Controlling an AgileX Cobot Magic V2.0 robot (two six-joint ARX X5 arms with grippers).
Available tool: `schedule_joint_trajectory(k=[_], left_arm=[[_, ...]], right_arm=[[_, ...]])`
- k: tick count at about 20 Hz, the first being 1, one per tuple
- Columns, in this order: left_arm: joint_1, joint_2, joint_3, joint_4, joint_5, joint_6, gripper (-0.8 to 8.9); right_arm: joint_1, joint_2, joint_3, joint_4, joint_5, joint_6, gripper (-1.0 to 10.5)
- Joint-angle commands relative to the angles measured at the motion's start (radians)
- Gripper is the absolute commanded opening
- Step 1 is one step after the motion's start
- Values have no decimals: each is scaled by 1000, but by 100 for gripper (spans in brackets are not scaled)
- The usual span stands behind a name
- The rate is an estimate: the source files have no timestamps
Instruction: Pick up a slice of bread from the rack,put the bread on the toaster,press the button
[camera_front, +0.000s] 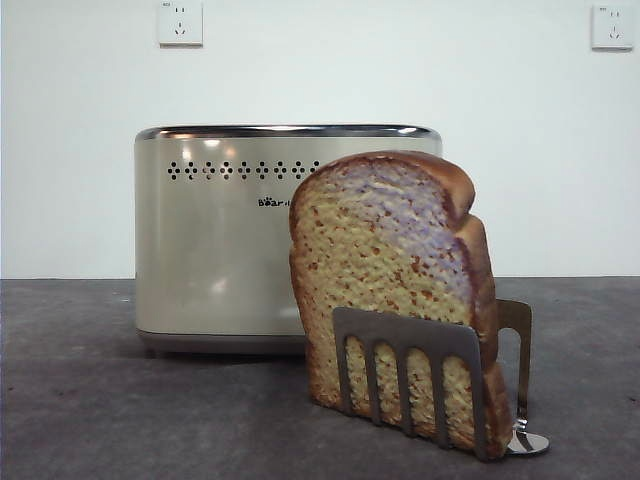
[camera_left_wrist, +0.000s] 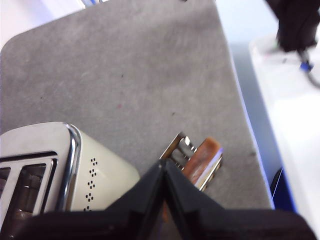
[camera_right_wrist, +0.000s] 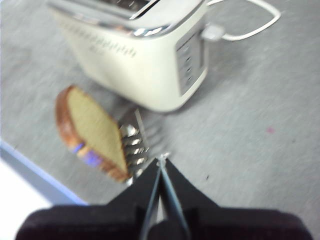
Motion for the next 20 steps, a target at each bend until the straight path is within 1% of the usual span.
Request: schedule_joint_trajectory(k=[1, 4, 5, 9, 12, 13, 18, 20], left_arm=[[-14, 46, 31, -61, -55, 143, -9], [-25, 81, 48, -105, -109, 219, -9], [-28, 89, 48, -113, -126, 232, -9], [-46, 118, 49, -139, -197, 248, -8], [-69, 126, 49, -155, -244, 261, 3], [-79, 127, 49, -159, -263, 270, 20], [-137, 137, 49, -164, -357, 272, 320], [-162, 150, 49, -164, -371, 272, 399]], right_arm=[[0, 0, 8, -31, -9, -44, -7], [0, 0, 8, -51, -9, -43, -7], [0, 0, 8, -54, -9, -43, -7], [0, 0, 8, -56, -9, -43, -7], [0, 0, 8, -56, -9, -43, -7], [0, 0, 8, -56, -9, -43, -7], [0, 0, 8, -56, -9, -43, -7], [0, 0, 8, -56, -9, -43, -7]])
